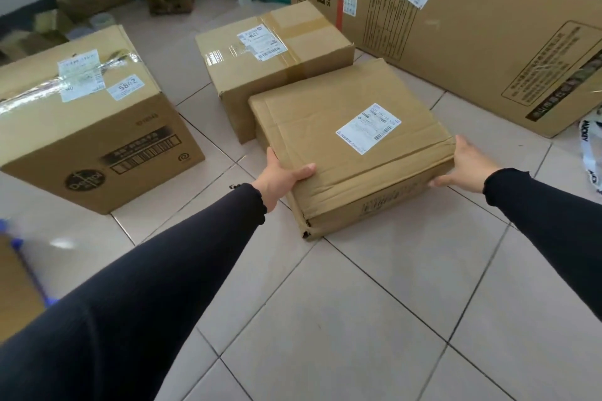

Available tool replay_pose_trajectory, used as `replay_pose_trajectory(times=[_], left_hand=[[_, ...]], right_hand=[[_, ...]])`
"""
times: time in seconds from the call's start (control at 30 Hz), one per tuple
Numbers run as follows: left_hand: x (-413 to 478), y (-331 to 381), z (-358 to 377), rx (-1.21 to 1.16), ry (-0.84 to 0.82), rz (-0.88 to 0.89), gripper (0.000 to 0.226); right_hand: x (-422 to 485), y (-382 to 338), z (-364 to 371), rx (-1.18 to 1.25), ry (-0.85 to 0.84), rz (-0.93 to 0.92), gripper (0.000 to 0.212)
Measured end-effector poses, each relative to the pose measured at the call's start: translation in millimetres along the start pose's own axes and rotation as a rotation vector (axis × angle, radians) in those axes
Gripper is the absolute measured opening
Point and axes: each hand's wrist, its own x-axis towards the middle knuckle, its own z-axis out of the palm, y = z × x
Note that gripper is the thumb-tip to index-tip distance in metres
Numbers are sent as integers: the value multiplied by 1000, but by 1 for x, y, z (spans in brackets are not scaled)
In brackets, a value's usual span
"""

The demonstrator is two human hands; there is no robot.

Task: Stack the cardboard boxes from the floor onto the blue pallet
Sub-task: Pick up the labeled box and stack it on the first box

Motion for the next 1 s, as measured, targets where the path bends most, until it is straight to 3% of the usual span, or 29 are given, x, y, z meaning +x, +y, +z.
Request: replay_pose_trajectory(times=[0.23,0.5,0.77,1.0], left_hand=[[-32,-15,-4,-112,-8,91,105],[-145,20,-65,-81,70,408,104],[-252,71,-221,-93,328,582,91],[-353,21,-408,-168,672,525,77]], right_hand=[[-39,-6,13,38,79,-88,105],[-131,-65,-6,192,277,-251,100],[-184,-238,-27,349,431,-581,103],[-240,-432,44,352,275,-935,94]])
